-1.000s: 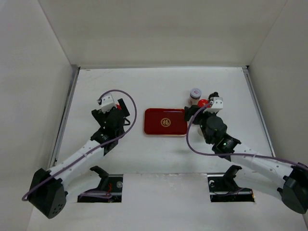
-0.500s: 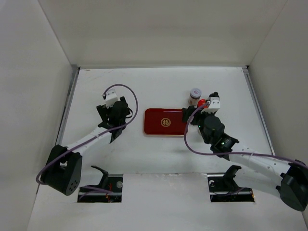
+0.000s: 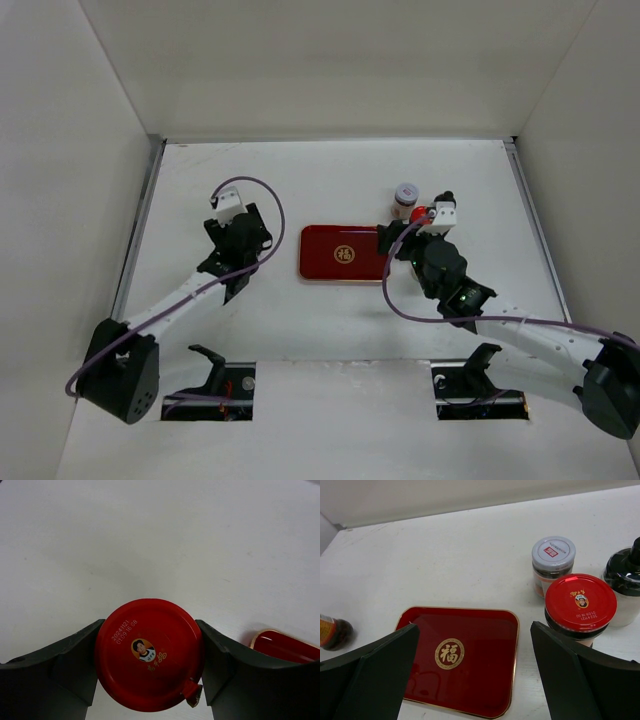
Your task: Organize the condiment bottles
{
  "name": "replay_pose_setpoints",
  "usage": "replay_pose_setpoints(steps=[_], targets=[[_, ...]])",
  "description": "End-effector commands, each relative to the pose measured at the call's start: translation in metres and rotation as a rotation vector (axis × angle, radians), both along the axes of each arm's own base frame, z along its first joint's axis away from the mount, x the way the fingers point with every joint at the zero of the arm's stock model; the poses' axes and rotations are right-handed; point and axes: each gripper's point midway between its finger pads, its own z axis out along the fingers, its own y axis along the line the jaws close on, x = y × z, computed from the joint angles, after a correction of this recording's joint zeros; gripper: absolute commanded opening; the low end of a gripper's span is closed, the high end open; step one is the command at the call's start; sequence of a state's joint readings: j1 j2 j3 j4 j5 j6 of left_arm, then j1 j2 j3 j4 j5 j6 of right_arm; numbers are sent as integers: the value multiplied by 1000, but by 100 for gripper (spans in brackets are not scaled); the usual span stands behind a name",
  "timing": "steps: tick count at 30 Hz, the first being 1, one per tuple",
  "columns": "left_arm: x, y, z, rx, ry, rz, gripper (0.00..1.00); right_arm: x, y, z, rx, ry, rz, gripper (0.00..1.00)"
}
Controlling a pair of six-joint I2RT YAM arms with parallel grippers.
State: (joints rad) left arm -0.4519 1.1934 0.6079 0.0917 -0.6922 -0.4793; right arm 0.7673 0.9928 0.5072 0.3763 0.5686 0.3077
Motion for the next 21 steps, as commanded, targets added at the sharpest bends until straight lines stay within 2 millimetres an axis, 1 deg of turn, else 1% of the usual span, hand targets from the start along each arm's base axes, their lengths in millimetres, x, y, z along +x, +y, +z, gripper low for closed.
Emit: replay_pose_setpoints(steps=[1, 3, 5, 6, 7, 8, 11, 12, 13, 15, 16, 18, 20, 21], targets=[[2, -28, 94, -157, -294, -57, 45, 2, 6, 27, 78, -70, 16, 100], [-4, -46, 112, -179, -332, -96, 45, 3, 6, 24, 77, -63, 13, 100], [-8, -72, 122, -189, -344, -162, 45, 4, 6, 23, 67, -61, 13, 100], [-8, -82, 123, -190, -345, -185, 45, 4, 5, 22, 64, -61, 12, 100], [-7, -99, 124, -192, -341, -224, 45, 3, 4, 23, 73, -63, 9, 100], [-6, -109, 124, -193, -339, -246, 45, 5, 0, 22, 77, -64, -4, 100], [-3, -146, 117, -194, -320, -323, 45, 6, -3, 22, 73, -64, -10, 100], [-1, -155, 114, -192, -316, -339, 45, 5, -3, 22, 74, -65, -8, 97], [3, -162, 112, -193, -314, -351, 45, 5, -3, 23, 78, -66, -4, 88], [9, -176, 109, -183, -309, -377, 45, 6, -1, 21, 72, -59, 5, 61], [12, -180, 109, -178, -310, -383, 45, 6, -1, 21, 66, -56, 4, 48], [19, -185, 103, -157, -305, -387, 45, 5, -2, 21, 64, -52, -4, 33], [23, -189, 94, -140, -288, -392, 45, 6, -2, 20, 64, -49, -4, 32], [24, -191, 90, -133, -280, -391, 45, 6, -3, 20, 59, -49, -7, 33]])
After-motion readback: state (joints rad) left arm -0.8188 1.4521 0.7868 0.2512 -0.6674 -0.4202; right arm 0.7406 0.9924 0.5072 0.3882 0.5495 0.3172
